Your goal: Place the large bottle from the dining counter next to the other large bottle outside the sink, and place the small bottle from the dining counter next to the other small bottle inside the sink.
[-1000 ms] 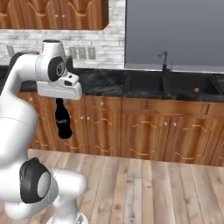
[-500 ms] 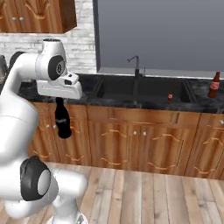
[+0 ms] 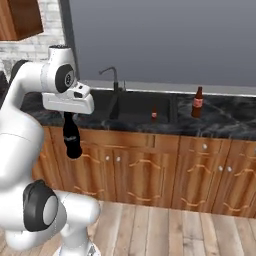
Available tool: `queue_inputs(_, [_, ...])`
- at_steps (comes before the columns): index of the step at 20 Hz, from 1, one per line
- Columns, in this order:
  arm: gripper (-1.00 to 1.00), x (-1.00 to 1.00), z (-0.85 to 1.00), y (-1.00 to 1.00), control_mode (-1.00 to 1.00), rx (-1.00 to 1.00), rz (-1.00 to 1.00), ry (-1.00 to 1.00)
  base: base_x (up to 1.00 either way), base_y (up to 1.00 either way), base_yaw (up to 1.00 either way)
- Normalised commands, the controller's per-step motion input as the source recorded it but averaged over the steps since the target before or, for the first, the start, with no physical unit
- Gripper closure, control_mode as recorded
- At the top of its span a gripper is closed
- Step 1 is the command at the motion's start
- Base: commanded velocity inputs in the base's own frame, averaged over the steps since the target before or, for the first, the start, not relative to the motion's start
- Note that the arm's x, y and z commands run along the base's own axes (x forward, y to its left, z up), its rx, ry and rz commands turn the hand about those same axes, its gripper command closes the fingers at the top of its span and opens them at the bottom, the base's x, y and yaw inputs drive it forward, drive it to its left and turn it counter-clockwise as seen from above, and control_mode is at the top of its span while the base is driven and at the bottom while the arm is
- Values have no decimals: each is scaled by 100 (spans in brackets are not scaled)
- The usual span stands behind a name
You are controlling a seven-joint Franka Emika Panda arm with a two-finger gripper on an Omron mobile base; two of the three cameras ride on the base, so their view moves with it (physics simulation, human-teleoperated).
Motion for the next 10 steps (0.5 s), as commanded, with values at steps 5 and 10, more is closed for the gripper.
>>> queue_inputs(5, [100, 0, 0, 0, 100, 0, 0, 0, 37, -100, 3])
queue_inputs(10, [100, 0, 0, 0, 100, 0, 0, 0, 25, -93, 0])
